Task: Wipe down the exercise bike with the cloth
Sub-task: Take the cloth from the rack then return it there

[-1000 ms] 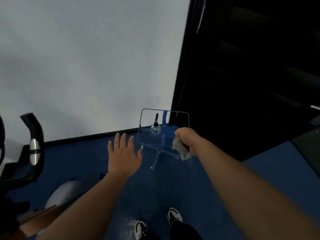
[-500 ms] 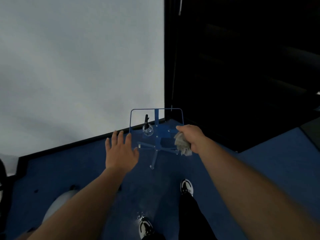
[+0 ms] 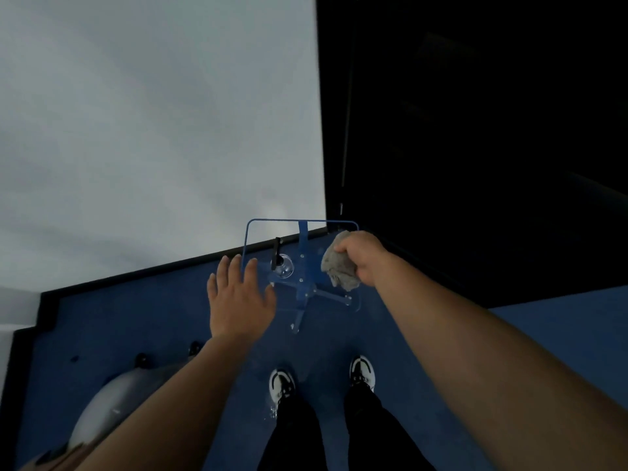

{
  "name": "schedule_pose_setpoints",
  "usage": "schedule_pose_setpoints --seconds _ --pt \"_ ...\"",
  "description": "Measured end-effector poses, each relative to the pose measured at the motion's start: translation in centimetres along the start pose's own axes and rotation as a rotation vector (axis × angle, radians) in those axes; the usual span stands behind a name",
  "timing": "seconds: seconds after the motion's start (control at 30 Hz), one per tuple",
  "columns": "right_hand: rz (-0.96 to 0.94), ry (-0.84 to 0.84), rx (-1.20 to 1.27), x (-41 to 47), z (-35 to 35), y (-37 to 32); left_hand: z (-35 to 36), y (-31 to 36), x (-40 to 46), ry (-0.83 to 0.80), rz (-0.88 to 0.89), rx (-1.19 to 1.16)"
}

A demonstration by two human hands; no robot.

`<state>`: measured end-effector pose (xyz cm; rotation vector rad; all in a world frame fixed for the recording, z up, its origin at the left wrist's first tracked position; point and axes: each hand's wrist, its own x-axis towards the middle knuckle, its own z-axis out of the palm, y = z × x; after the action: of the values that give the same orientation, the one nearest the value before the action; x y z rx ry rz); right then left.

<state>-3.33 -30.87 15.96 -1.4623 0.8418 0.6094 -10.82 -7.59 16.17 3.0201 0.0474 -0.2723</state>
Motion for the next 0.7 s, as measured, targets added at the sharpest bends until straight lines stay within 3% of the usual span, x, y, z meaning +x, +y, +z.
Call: schedule_pose_setpoints --seconds 0.53,0.7 --pt "0.045 0.026 -0.058 14.8 7.6 4.2 8.1 -6.9 10.4 -0.101 0.146 0.093" --pt "0.023 0.057 -0.231 19.7 9.0 5.4 11.4 -7.5 13.9 -0.082 0.239 0.160"
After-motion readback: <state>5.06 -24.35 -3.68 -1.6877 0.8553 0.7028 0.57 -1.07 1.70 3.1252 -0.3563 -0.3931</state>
